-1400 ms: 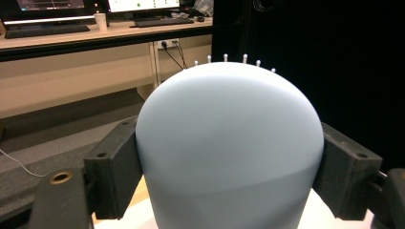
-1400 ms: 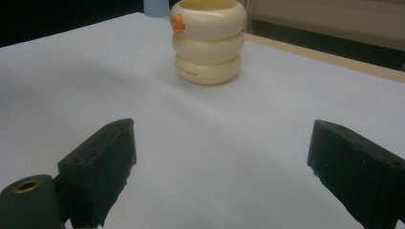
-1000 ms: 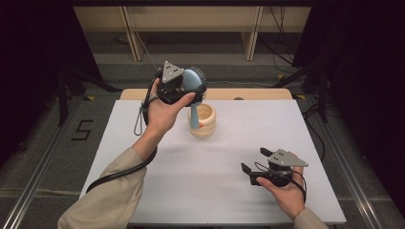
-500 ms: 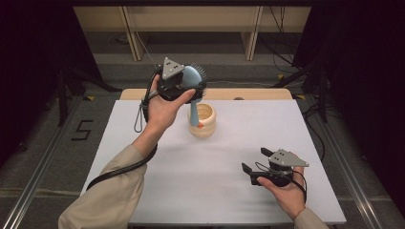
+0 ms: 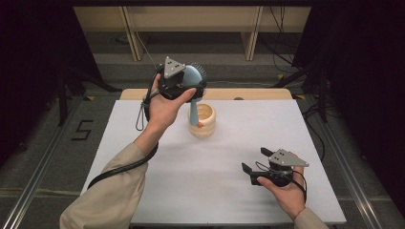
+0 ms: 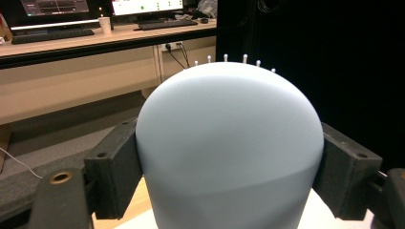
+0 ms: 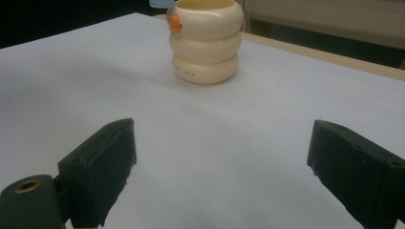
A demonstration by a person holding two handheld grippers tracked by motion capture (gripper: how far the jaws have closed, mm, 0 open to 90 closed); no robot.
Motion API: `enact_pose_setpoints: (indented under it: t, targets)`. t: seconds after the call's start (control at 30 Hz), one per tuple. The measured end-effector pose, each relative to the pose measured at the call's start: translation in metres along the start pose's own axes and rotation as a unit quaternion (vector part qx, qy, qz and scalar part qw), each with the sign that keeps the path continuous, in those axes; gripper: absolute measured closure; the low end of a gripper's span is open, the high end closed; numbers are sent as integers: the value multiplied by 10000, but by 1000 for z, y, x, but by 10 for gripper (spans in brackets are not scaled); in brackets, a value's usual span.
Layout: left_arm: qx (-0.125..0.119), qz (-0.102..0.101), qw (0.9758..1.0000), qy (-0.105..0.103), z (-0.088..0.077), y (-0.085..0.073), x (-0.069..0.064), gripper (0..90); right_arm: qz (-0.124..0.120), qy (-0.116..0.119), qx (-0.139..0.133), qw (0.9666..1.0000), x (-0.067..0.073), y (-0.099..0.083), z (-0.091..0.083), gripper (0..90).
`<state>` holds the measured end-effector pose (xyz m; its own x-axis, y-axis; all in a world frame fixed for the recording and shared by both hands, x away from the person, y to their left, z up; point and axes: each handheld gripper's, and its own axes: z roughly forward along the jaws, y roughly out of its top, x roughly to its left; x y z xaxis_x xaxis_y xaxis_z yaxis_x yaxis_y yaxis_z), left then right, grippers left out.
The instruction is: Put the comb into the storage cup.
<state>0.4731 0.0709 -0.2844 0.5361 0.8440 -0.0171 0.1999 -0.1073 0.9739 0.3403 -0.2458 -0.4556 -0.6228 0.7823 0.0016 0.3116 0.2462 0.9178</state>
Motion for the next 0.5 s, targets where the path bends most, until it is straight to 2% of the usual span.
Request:
enact_pose_setpoints:
  t: [0.5]
  targets:
    - [-8, -15, 10000, 33, 6, 5, 2, 202, 16, 38, 28, 10000, 1, 0, 0, 103]
